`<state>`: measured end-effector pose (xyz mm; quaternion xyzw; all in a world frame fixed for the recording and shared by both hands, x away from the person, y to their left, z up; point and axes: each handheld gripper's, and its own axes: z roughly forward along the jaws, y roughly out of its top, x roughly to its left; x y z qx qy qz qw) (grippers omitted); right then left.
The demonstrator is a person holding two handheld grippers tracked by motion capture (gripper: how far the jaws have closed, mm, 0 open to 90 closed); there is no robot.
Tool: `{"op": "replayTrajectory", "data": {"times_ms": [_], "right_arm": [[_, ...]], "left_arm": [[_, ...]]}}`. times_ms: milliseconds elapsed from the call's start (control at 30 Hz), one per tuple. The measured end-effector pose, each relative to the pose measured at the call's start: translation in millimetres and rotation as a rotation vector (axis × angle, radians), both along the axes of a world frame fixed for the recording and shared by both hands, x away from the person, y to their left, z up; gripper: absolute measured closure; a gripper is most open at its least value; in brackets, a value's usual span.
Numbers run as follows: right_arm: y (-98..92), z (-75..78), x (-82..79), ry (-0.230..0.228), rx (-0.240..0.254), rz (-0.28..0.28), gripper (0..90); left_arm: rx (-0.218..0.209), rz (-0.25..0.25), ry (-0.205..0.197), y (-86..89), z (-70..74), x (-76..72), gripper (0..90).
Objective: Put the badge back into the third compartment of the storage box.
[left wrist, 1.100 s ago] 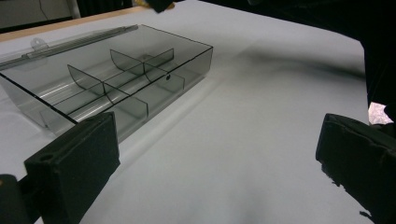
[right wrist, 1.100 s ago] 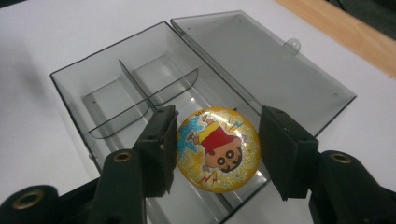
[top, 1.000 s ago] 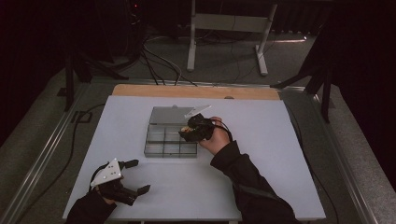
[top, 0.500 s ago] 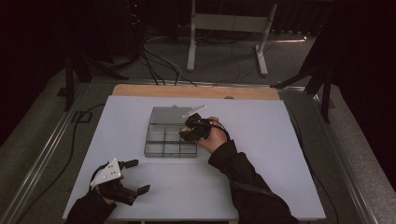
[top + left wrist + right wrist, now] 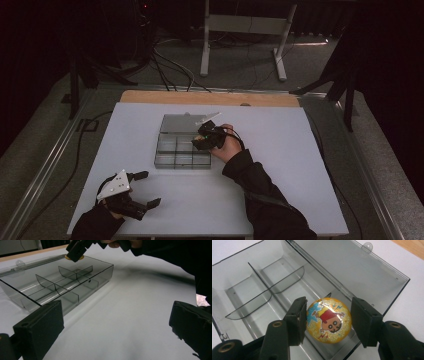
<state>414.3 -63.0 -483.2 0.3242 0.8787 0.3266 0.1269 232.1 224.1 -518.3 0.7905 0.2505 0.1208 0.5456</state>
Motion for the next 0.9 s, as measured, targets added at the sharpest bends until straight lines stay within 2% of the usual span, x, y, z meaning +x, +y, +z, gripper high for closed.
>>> {"op": "replayTrajectory", "data": {"times_ms": [133,200,233,267,433,467,500,567,600,633,667,700,900], "right_arm": [[0.4,0.3,1.4,-0.004,-0.006,0.000,46.7],[0.6,0.7,1.8,0.002,0.000,-0.004,37.9],[0.6,0.7,1.8,0.002,0.000,-0.004,37.9],[1.2,1.8,1.3,-0.007,-0.006,-0.011,26.6],[-0.7,7.2,-0.4,-0.002,0.012,-0.010,20.2],[-2.4,10.9,-1.3,0.005,0.031,-0.010,17.5],[-4.3,12.6,-1.5,0.020,0.043,0.014,13.5],[-5.9,14.2,-2.7,0.032,0.058,0.034,12.3],[-8.9,16.8,-4.7,0.049,0.079,0.064,5.6],[-8.9,16.8,-4.7,0.049,0.079,0.064,5.6],[-10.9,18.0,-5.6,0.055,0.091,0.088,1.7],[-14.0,20.8,-7.9,0.055,0.109,0.104,0.7],[-22.4,28.6,-16.4,0.038,0.130,0.130,0.0]], "left_arm": [[-0.002,0.001,-0.003,0.1,0.7,-0.2,0.0],[0.001,0.000,-0.003,0.0,0.4,-0.4,0.0],[0.001,0.000,-0.003,0.0,0.4,-0.4,0.0],[-0.001,0.000,-0.004,0.1,0.5,-0.3,0.0],[-0.001,0.001,-0.005,0.0,0.4,-0.2,0.0],[-0.003,0.002,-0.004,0.0,0.5,-0.1,0.0],[-0.003,0.004,-0.004,-0.1,0.4,-0.2,0.0],[-0.001,0.004,-0.005,-0.3,0.3,-0.4,0.0],[-0.001,0.002,-0.006,-0.3,0.5,-0.5,0.0],[-0.002,0.003,-0.006,-0.2,0.7,-0.4,0.0],[-0.002,0.003,-0.006,-0.3,0.7,-0.3,0.0],[0.004,0.002,-0.005,-0.4,0.4,-0.4,0.0],[0.004,0.003,-0.006,-0.7,0.5,-0.3,0.0]]}}
